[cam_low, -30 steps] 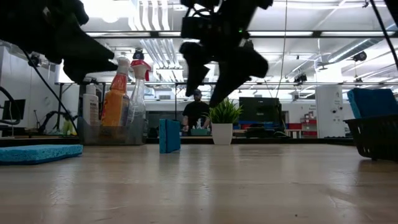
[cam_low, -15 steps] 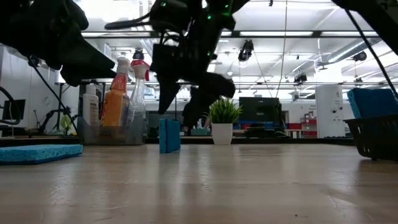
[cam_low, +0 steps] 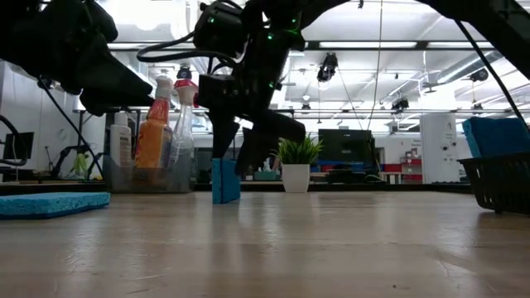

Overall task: Pick & Place Kitchen Items
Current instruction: Put the blue sponge into the black bin

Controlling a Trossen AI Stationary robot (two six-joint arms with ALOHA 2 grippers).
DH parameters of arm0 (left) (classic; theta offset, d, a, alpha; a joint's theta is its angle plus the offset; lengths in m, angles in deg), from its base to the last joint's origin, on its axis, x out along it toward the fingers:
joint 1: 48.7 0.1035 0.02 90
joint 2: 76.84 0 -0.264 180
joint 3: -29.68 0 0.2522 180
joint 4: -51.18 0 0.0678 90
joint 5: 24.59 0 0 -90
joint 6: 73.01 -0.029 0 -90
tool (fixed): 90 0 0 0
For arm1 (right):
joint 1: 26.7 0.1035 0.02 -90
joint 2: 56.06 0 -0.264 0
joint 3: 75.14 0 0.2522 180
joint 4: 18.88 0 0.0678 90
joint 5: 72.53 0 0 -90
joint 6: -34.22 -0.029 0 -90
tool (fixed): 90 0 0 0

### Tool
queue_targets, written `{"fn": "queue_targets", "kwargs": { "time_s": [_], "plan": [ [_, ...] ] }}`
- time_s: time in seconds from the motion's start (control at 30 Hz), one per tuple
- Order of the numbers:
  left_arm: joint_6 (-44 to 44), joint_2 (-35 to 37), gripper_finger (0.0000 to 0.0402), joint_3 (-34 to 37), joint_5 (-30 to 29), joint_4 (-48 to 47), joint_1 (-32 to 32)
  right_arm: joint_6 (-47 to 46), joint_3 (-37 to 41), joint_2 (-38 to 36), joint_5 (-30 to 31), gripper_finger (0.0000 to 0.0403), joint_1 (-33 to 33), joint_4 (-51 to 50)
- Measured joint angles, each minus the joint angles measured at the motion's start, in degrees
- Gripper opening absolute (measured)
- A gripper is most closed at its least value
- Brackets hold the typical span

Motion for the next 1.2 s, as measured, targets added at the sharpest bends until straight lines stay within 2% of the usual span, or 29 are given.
{"fn": "queue_targets", "kwargs": {
  "time_s": [0.43, 0.77, 0.87, 1.03, 1.1, 1.2],
  "plan": [
    [0.2, 0.0, 0.018, 0.0, -0.63, 0.04, 0.0, 1.3, 0.45, 0.12, 0.01, 0.003, -0.88, -0.86],
    [0.2, 0.0, 0.018, 0.0, -0.65, 0.04, 0.0, -2.35, 0.22, -0.69, -0.94, 0.0019, -0.28, -5.43],
    [0.2, 0.0, 0.018, 0.1, -0.65, 0.13, 0.0, -6.35, 0.13, -2.68, -7.89, 0.0019, 0.06, -7.52],
    [0.21, 0.0, 0.018, 0.76, -1.09, 0.35, -0.01, -13.37, 0.64, -7.39, -26.7, 0.0018, 0.36, -7.58],
    [0.2, 0.0, 0.018, 0.76, -1.12, 0.58, -0.02, -15.19, 1.49, -8.85, -33.33, 0.0018, 0.41, -5.25],
    [-0.07, 0.02, 0.018, 0.76, -1.31, 1.43, 0.0, -17.64, 4.53, -11.25, -39.8, 0.0018, 0.59, 0.99]
  ]
}}
